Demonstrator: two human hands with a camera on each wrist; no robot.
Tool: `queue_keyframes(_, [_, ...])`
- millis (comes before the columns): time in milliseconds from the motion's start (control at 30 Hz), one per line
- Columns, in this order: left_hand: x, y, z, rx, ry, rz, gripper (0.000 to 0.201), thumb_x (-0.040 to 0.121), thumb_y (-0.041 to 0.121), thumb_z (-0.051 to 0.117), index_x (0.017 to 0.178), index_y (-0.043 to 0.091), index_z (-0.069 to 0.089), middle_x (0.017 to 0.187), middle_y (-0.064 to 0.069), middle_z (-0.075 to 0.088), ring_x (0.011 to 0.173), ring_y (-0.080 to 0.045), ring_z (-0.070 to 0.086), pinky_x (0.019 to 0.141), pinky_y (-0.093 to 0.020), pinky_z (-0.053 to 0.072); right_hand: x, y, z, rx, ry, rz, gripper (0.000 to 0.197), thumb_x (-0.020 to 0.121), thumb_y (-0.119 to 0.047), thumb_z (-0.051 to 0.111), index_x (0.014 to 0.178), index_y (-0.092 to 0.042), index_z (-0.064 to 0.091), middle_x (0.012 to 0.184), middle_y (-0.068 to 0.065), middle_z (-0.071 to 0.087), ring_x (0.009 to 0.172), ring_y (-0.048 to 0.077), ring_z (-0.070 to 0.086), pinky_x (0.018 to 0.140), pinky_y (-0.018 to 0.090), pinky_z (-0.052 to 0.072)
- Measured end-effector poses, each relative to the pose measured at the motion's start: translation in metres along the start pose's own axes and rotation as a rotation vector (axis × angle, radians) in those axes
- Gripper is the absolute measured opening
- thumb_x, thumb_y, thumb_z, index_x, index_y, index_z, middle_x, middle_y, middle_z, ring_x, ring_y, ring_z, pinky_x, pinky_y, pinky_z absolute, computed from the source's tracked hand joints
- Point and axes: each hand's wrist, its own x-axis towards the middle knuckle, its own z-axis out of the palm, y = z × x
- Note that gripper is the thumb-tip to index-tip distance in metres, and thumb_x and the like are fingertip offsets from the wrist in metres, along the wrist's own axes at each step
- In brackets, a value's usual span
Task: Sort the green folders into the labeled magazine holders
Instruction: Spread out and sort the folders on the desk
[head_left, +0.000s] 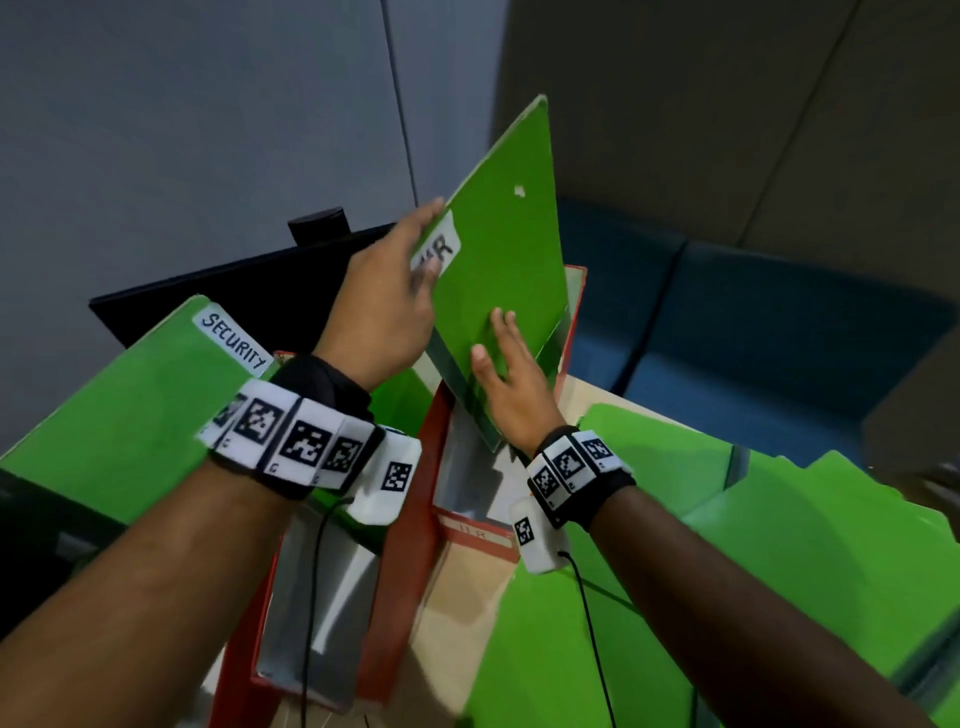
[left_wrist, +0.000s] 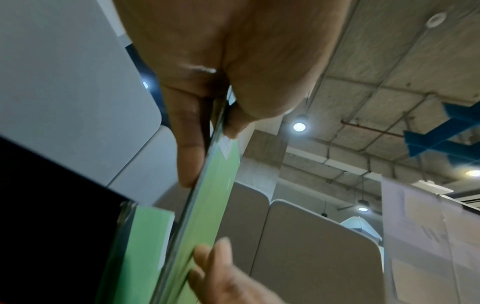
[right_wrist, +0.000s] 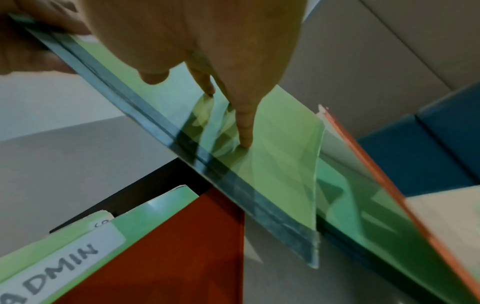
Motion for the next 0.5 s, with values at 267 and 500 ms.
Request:
queue_keyframes(267, [0.024, -0.045, 0.059, 0.032, -0.108, -0.212, 0.054, 0.1, 0.005, 0.044, 0.15, 0.016, 0.028, 0.142, -0.004, 0.045, 0.122, -0.01, 0.045, 0.093, -0.013, 0.031, 0.022, 0.025, 0.032, -0.033, -0.062, 0.066, 0.065, 0.101, -0.043, 0.036, 0.153, -0.017, 0.009, 0.161, -0.001, 0.0, 0.146, 0.007, 0.002, 0.112, 0.018, 0.003])
queue_keyframes(500, [0.029, -0.062, 0.082, 0.14, -0.216, -0.203, 0.065, 0.094, -0.003, 0.05, 0.151, 0.006, 0.02, 0.14, -0.01, 0.032, 0.125, -0.021, 0.042, 0.098, -0.015, 0.028, 0.036, 0.052, 0.05, -0.093, -0.058, 0.092, 0.068, 0.101, -0.041, 0.034, 0.153, -0.01, 0.001, 0.161, 0.003, -0.006, 0.148, 0.013, -0.004, 0.119, 0.026, 0.002])
